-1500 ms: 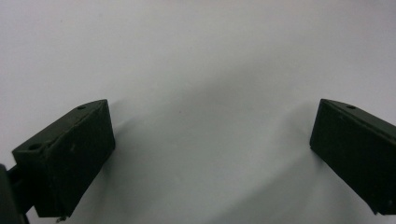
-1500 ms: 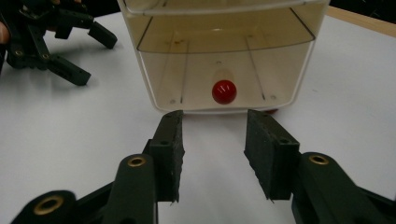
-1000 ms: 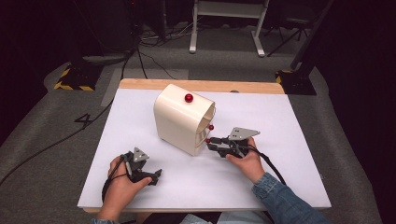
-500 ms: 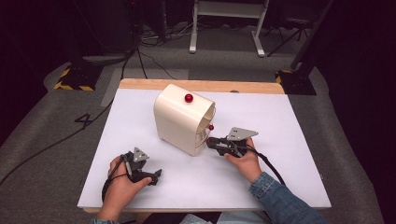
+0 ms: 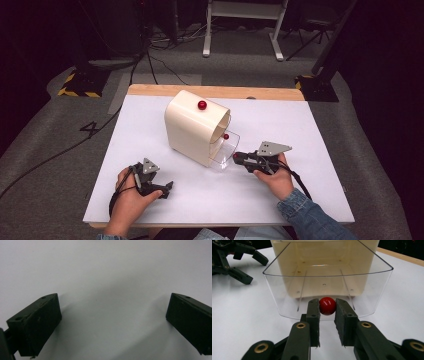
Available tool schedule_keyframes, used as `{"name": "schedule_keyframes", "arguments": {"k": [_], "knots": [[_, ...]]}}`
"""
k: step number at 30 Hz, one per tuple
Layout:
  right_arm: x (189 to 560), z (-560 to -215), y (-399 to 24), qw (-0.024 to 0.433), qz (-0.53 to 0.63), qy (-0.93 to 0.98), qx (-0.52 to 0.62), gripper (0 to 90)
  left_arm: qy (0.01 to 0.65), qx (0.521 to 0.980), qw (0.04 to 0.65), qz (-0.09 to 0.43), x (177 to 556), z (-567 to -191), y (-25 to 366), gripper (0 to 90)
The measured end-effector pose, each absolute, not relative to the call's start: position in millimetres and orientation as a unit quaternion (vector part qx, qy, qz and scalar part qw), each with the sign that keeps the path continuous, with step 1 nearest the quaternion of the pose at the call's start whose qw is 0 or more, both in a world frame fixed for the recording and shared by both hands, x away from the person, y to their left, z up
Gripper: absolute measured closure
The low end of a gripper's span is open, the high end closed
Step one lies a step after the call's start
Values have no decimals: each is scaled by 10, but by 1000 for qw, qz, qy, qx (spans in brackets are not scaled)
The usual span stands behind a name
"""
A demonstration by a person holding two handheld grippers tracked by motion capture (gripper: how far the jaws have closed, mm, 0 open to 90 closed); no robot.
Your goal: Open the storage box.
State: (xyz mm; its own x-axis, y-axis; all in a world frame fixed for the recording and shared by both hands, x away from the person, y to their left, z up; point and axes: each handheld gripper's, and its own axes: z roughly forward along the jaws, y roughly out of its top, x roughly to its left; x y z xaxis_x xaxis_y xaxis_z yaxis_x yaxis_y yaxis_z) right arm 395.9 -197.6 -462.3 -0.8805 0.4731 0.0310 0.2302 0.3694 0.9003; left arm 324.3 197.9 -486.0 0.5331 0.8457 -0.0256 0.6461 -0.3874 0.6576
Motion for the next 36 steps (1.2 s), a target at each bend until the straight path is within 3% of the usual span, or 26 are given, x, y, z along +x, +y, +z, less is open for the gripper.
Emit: {"name": "schedule_keyframes", "arguments": {"k": [27,36], "knots": [[3692,-4725,-2334,121,482,836,233,739,456,818,312,158,3246,-4858,1978,0],[3642,-4747,-2398,124,472,841,233,665,457,818,313,159,3242,-4859,1977,0]]}}
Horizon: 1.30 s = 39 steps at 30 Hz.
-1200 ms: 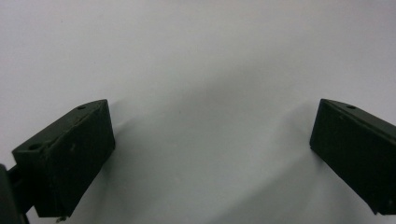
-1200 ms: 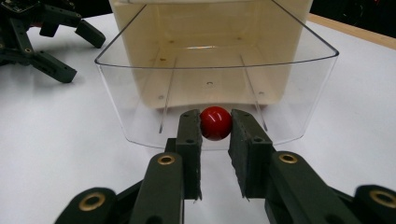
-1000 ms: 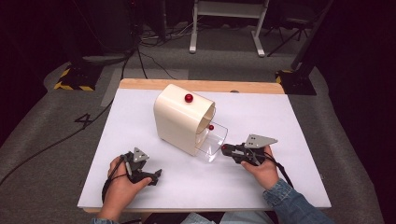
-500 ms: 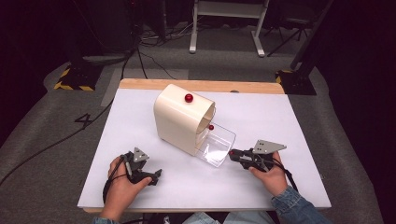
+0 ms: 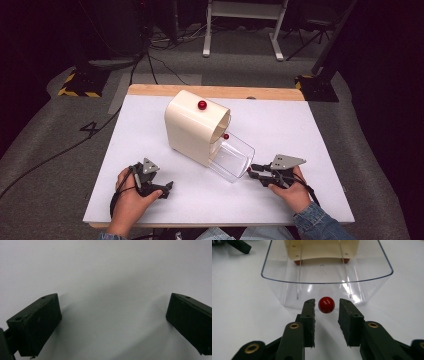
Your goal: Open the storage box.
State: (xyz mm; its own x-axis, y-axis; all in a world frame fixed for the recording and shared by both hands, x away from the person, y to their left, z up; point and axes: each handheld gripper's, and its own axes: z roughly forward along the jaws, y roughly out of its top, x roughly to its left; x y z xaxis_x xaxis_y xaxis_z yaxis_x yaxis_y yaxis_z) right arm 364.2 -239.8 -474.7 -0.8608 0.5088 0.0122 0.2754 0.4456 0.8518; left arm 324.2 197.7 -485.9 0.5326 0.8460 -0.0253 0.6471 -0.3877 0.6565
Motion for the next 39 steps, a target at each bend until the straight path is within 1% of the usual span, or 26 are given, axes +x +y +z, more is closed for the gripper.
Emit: {"name": "schedule_keyframes", "arguments": {"k": [5,13,16,25,30,33,39], "knots": [[3605,-4637,-2488,126,493,826,241,640,456,818,312,158,3245,-4858,1979,0],[3641,-4448,-2461,132,513,814,240,624,456,817,314,160,3242,-4861,1978,0],[3680,-4311,-2377,137,523,810,229,619,456,818,313,159,3243,-4860,1979,0],[3808,-4079,-2158,139,539,803,212,607,456,817,314,161,3240,-4862,1978,0],[3891,-4038,-2067,126,540,804,214,607,457,817,314,160,3241,-4862,1978,0],[3989,-3980,-1954,118,549,799,216,581,457,817,314,160,3242,-4861,1979,0],[4069,-3948,-1774,120,557,797,201,571,457,816,316,160,3239,-4864,1977,0]]}}
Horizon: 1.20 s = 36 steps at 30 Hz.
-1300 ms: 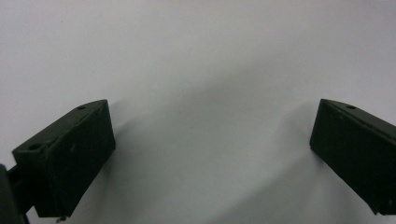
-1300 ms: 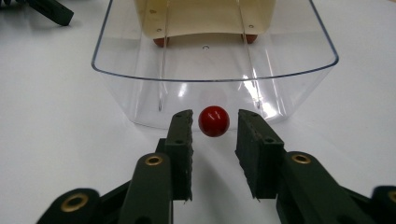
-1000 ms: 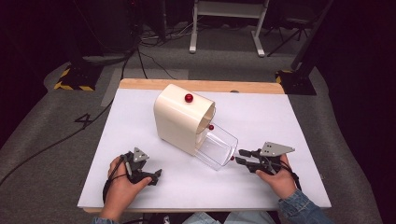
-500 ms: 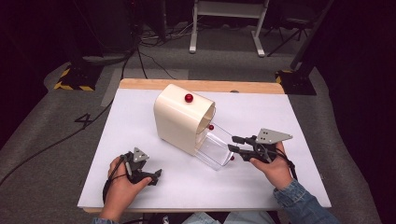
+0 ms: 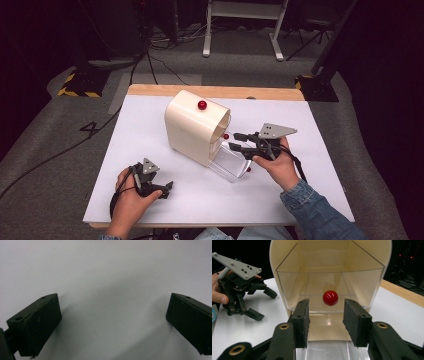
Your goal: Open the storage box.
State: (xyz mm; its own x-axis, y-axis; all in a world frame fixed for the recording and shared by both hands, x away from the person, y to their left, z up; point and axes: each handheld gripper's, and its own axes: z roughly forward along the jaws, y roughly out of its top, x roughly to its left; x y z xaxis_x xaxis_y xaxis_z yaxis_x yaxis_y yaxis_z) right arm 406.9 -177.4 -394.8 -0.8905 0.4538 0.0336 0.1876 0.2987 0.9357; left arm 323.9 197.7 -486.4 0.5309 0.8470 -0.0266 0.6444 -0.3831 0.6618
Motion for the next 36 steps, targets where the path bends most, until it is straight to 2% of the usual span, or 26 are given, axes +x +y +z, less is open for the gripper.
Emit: {"name": "schedule_keyframes", "arguments": {"k": [4,7,13,23,36], "knots": [[4115,-3962,-1705,122,556,798,201,603,457,816,315,162,3237,-4863,1977,0],[4162,-3978,-1659,124,562,793,198,677,456,816,315,163,3236,-4863,1977,0],[4193,-4000,-1626,133,562,792,196,738,456,816,315,163,3236,-4863,1977,0],[4152,-3984,-1641,146,556,796,187,745,456,816,316,161,3239,-4864,1978,0],[3943,-3885,-1923,154,552,799,182,745,457,817,314,160,3241,-4861,1979,0]]}}
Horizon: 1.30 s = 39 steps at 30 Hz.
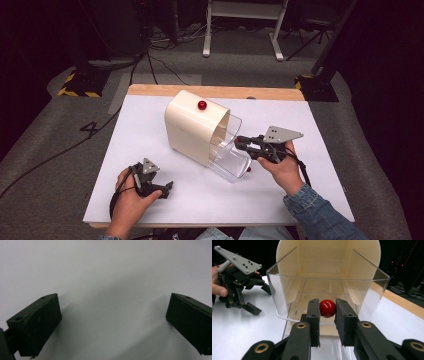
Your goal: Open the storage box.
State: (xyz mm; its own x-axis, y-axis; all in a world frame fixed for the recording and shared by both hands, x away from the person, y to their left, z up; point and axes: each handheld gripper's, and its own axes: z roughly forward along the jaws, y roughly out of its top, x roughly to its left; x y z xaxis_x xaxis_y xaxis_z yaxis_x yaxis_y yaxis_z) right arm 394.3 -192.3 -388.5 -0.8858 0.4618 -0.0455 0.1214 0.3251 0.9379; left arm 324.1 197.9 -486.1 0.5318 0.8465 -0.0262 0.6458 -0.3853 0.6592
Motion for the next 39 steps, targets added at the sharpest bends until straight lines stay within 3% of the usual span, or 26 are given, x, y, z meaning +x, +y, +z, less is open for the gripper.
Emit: {"name": "schedule_keyframes", "arguments": {"k": [27,39], "knots": [[3773,-4017,-2280,145,548,799,201,740,457,817,315,160,3240,-4862,1979,0],[3770,-4115,-2324,150,532,805,214,607,457,816,316,160,3239,-4864,1978,0]]}}
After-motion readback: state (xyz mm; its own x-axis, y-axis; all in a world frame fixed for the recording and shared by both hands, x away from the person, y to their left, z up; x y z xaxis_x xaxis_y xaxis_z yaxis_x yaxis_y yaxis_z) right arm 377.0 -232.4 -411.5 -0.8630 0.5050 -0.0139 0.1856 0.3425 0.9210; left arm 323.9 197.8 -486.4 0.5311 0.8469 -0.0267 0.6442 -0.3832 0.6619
